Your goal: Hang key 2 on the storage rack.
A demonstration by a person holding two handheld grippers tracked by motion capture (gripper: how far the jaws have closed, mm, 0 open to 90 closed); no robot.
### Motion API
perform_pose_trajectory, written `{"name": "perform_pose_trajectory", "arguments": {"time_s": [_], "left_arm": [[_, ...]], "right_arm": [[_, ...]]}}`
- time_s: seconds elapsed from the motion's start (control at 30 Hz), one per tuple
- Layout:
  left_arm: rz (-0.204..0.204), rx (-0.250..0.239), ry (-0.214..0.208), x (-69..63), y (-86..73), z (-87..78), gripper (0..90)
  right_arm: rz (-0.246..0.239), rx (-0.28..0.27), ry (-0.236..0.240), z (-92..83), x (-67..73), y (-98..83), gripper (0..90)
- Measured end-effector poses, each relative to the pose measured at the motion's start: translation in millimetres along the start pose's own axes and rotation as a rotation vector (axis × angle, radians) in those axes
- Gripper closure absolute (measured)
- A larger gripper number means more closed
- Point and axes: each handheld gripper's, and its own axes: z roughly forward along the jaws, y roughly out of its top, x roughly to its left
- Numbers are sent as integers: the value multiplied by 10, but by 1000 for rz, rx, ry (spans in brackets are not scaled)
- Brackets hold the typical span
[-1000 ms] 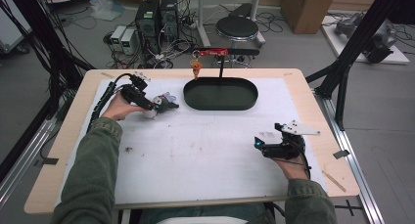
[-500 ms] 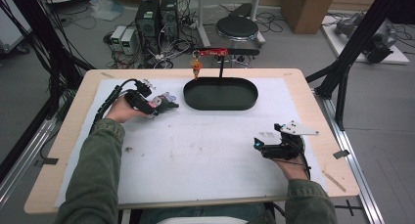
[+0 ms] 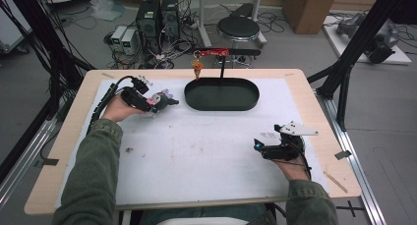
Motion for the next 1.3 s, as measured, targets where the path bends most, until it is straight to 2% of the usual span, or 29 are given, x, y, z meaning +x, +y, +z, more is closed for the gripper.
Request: {"name": "perform_pose_trajectory", "arguments": {"time_s": [0.2, 0.3, 0.4, 0.53, 0.7, 0.83, 1.0, 1.1, 1.3], "left_arm": [[6, -32, 20, -58, 63, -201, 513], [20, -36, 57, -105, 142, -323, 513], [33, -58, 67, -166, 225, -449, 512], [69, -79, 73, -283, 338, -615, 512], [96, -108, 55, -446, 464, -801, 506], [119, -106, 77, -537, 557, -887, 507], [146, -128, 54, -610, 678, -993, 507], [172, -121, 59, -638, 752, -1021, 507], [194, -120, 63, -676, 938, -1044, 507]], "right_arm": [[-6, 0, 5, 13, 9, 10, 5], [-9, -2, 7, 16, 9, 14, 5], [-5, -1, 10, 26, 26, 19, 6], [-7, 1, 13, 33, 19, 20, 6], [6, -16, 24, 33, 12, 29, 5], [13, -22, 32, 36, 20, 40, 5], [22, -32, 41, 27, 14, 42, 5], [29, -38, 48, 19, 4, 38, 5], [45, -49, 37, -51, -28, 1, 5]]}}
